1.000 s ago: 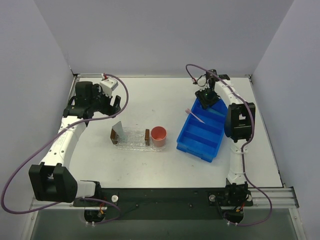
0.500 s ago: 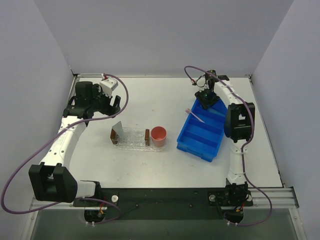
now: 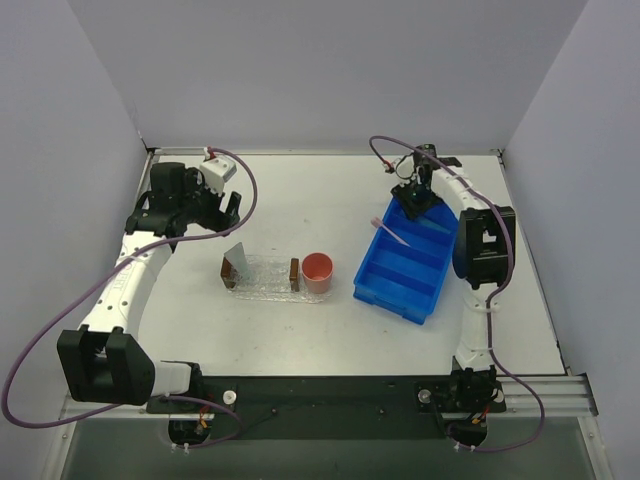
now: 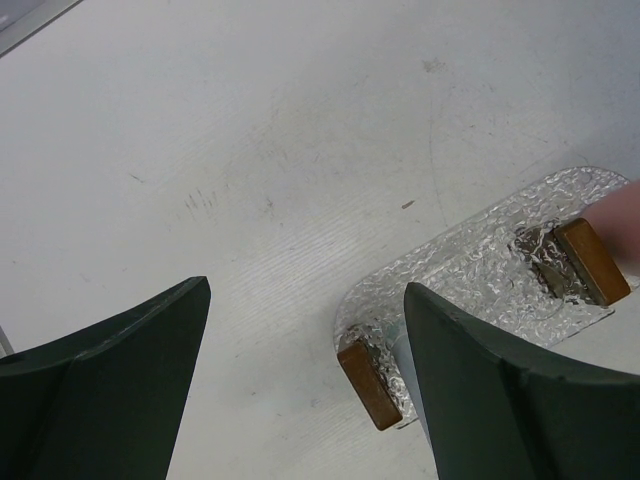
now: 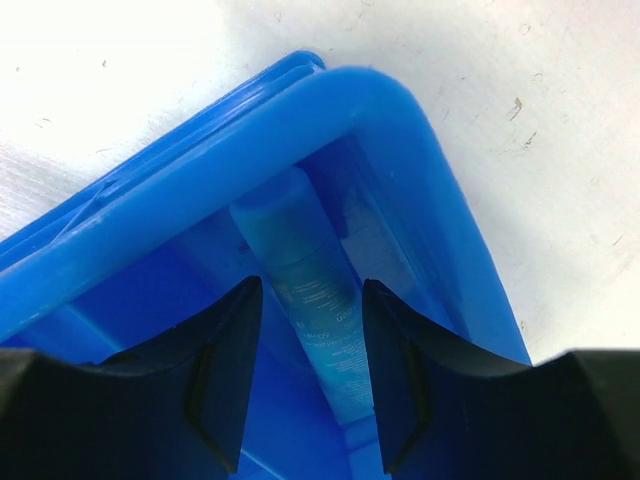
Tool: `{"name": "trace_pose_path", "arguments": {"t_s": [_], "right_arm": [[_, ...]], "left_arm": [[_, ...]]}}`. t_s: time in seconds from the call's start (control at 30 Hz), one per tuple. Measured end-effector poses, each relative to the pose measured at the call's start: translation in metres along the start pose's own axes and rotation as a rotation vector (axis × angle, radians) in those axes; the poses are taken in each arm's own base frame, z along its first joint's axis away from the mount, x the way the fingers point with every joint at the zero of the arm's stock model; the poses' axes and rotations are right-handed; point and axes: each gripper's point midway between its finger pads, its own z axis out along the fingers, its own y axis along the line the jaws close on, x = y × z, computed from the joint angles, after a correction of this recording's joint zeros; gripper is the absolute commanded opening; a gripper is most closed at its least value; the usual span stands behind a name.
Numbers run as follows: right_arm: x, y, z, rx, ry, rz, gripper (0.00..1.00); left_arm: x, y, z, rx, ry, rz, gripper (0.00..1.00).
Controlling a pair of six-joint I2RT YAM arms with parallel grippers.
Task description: Prepare toiletry sets of a toothbrush and toothpaste on the tray
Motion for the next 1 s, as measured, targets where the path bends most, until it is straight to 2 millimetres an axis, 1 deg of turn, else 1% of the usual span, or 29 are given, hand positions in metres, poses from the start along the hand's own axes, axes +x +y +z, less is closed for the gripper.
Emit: {"name": "trace_pose_path", "arguments": {"t_s": [0.37, 0.47, 0.73, 0.87, 0.93, 1.0], "right_arm": [[0.003, 0.004, 0.001, -0.03, -0.037, -0.023, 0.4], [0.003, 0.005, 0.001, -0.046, -0.047, -0.017, 0.37], [0.006, 0.007, -0.001, -0.081, -0.061, -0.001, 0.36], [0.012, 0.01, -0.004, -0.101, -0.056, 0.007, 0.33], [0.017, 0.011, -0.006, -0.109, -0.048, 0.011, 0.33], [0.02, 0.014, -0.006, -0.115, -0.041, 0.012, 0.36]], "left_arm": [[0.0, -0.001, -0.002, 0.003, 0.009, 0.006, 0.89], [0.001, -0.001, -0.003, 0.005, 0.013, 0.006, 0.89], [-0.004, 0.0, -0.004, 0.001, 0.005, 0.01, 0.89], [-0.004, 0.0, -0.004, 0.002, 0.005, 0.01, 0.89], [-0.004, 0.0, -0.005, 0.001, 0.004, 0.01, 0.89], [-0.004, 0.0, -0.004, 0.002, 0.003, 0.01, 0.89]]}}
